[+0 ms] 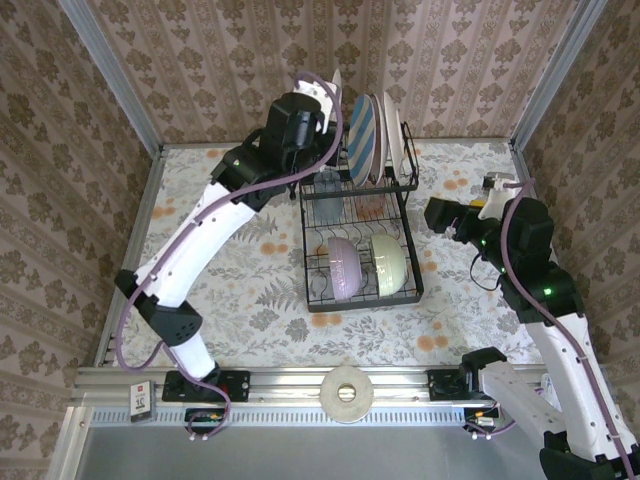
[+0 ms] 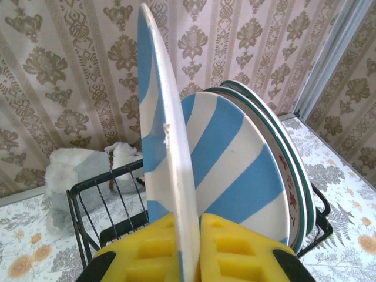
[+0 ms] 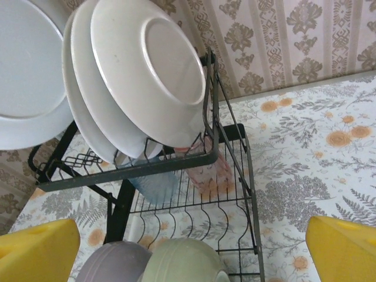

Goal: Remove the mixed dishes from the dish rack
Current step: Pick up the plate from the dish rack, then place the plate at the top-right of the table.

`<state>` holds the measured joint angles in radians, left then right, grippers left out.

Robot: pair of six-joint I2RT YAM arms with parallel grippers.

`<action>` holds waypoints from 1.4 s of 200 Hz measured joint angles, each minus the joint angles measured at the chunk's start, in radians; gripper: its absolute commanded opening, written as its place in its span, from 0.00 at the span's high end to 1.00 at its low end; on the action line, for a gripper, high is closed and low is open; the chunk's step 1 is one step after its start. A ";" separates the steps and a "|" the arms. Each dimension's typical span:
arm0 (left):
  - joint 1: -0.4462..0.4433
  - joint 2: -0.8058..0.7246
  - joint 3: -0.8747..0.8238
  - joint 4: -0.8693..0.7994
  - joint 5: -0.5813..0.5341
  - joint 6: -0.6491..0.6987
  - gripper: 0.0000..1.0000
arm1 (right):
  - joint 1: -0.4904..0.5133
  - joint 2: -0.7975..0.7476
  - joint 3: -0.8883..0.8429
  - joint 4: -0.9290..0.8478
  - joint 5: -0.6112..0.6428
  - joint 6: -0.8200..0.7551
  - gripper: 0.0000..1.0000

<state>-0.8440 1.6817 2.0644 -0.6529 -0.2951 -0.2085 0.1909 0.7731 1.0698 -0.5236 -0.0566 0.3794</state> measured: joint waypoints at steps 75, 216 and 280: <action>-0.042 -0.347 -0.606 0.393 0.076 0.481 1.00 | 0.000 0.049 0.114 0.004 -0.162 0.125 0.00; -0.320 -0.532 -1.178 1.022 -0.091 1.477 1.00 | 0.024 0.171 0.172 0.119 -0.367 0.511 0.04; -0.365 -0.532 -1.209 1.069 -0.143 1.580 1.00 | 0.137 0.222 0.156 0.132 -0.370 0.526 0.11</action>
<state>-1.2091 1.1500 0.8558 0.4164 -0.4377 1.3720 0.3283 0.9951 1.2255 -0.3912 -0.4267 0.9051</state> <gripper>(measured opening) 0.082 0.912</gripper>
